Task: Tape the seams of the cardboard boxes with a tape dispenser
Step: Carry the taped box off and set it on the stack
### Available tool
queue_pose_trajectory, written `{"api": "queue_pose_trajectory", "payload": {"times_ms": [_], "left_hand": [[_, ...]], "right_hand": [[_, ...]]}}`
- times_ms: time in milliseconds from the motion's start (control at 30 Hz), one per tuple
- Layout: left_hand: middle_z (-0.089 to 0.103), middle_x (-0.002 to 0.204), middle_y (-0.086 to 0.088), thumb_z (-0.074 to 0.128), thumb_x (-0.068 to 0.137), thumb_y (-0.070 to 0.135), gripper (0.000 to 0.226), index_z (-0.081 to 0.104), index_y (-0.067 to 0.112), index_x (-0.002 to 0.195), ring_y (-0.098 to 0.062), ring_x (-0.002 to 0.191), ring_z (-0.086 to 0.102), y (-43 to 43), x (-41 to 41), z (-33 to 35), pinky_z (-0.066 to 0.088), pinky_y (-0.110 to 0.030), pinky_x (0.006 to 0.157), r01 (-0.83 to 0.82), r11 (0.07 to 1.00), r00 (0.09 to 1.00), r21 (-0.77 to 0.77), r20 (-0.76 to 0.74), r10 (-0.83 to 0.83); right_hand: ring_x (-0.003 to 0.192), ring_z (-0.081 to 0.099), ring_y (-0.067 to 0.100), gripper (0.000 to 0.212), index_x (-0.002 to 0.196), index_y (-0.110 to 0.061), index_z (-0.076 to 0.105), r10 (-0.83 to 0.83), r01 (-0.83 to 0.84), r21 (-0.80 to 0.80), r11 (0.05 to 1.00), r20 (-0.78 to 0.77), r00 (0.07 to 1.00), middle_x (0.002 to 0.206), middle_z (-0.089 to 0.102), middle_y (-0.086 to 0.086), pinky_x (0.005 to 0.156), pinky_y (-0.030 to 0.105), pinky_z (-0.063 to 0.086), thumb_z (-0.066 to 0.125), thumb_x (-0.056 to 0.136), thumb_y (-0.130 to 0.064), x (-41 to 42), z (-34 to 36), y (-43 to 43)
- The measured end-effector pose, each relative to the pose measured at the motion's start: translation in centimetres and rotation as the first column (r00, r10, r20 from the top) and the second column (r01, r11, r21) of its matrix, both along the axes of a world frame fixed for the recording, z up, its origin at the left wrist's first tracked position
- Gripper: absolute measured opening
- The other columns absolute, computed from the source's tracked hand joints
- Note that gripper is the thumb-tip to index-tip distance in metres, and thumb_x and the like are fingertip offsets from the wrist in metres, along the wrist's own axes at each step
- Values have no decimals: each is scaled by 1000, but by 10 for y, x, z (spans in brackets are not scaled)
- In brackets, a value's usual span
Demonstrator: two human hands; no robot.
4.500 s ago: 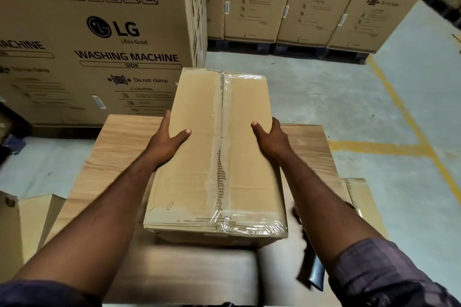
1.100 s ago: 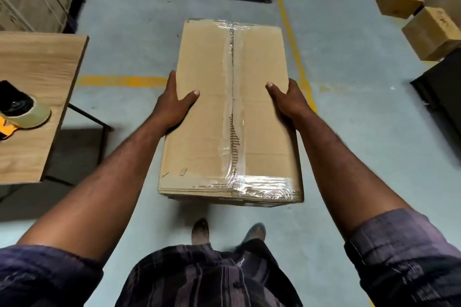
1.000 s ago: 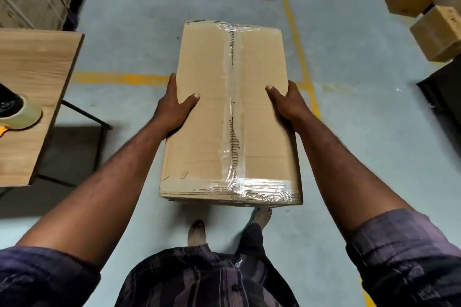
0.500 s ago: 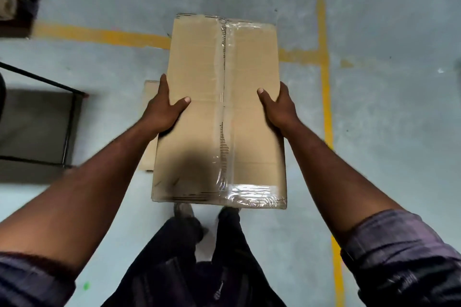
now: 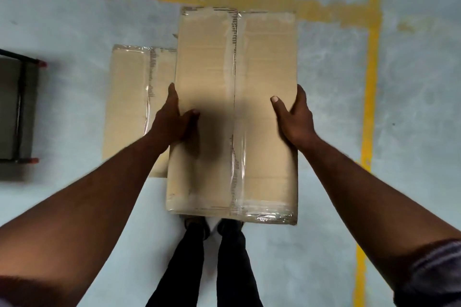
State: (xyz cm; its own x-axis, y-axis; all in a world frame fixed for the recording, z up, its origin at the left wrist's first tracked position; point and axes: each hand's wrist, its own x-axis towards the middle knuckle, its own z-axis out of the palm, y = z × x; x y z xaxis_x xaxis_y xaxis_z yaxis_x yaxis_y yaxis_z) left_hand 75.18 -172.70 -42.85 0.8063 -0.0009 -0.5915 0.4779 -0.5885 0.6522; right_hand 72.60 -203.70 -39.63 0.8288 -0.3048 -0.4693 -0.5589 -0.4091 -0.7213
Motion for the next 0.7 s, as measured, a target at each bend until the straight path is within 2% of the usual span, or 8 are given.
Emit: {"api": "queue_pose_trajectory", "payload": {"times_ms": [100, 267, 400, 500, 600, 700], "left_hand": [[58, 137, -2, 71, 74, 62, 97, 22, 30, 151, -29, 122, 59, 13, 8, -57, 48, -51, 104, -30, 999, 1000, -31, 0, 30], [61, 130, 6, 69, 74, 50, 91, 26, 28, 151, -23, 119, 60, 27, 18, -119, 49, -47, 104, -24, 999, 998, -37, 48, 26], [66, 115, 7, 66, 75, 38, 75, 36, 34, 143, -23, 109, 63, 24, 26, -141, 52, -48, 98, -13, 999, 999, -43, 35, 14], [67, 113, 9, 68, 77, 27, 70, 39, 34, 140, -19, 106, 63, 20, 24, -160, 51, -40, 97, -41, 999, 998, -36, 42, 43], [67, 113, 1, 74, 80, 18, 72, 39, 25, 143, -23, 106, 62, 15, 24, -180, 50, -33, 89, -74, 997, 996, 21, 48, 73], [63, 111, -8, 76, 73, 28, 83, 37, 21, 146, -31, 113, 57, 11, 27, -200, 54, -46, 93, -101, 990, 994, 98, 55, 96]], "right_hand": [[111, 56, 7, 67, 154, -27, 34, 2, -2, 16, 1000, 3, 1000, 137, 60, -9, 94, 21, 41, 63, 98, -47, 8, -57, 7], [113, 56, 3, 65, 154, -25, 34, -7, 7, 26, 1000, -1, 1000, 128, 56, -19, 91, 14, 41, 63, 99, -45, 17, -136, 26], [115, 56, 5, 66, 154, -25, 32, -46, 46, 26, 999, -8, 999, 131, 55, -18, 101, 23, 42, 62, 99, -46, 14, -175, 32], [117, 56, 6, 65, 154, -25, 33, -38, 38, 31, 999, -23, 999, 132, 56, -18, 101, 24, 41, 62, 99, -46, 16, -199, 34], [119, 56, 6, 65, 154, -25, 31, -34, 36, 44, 998, -32, 999, 131, 55, -19, 102, 25, 41, 61, 100, -45, 19, -221, 34], [122, 56, 6, 66, 155, -26, 29, -33, 35, 61, 998, -36, 999, 133, 54, -21, 108, 30, 42, 61, 100, -46, 21, -243, 34]]}}
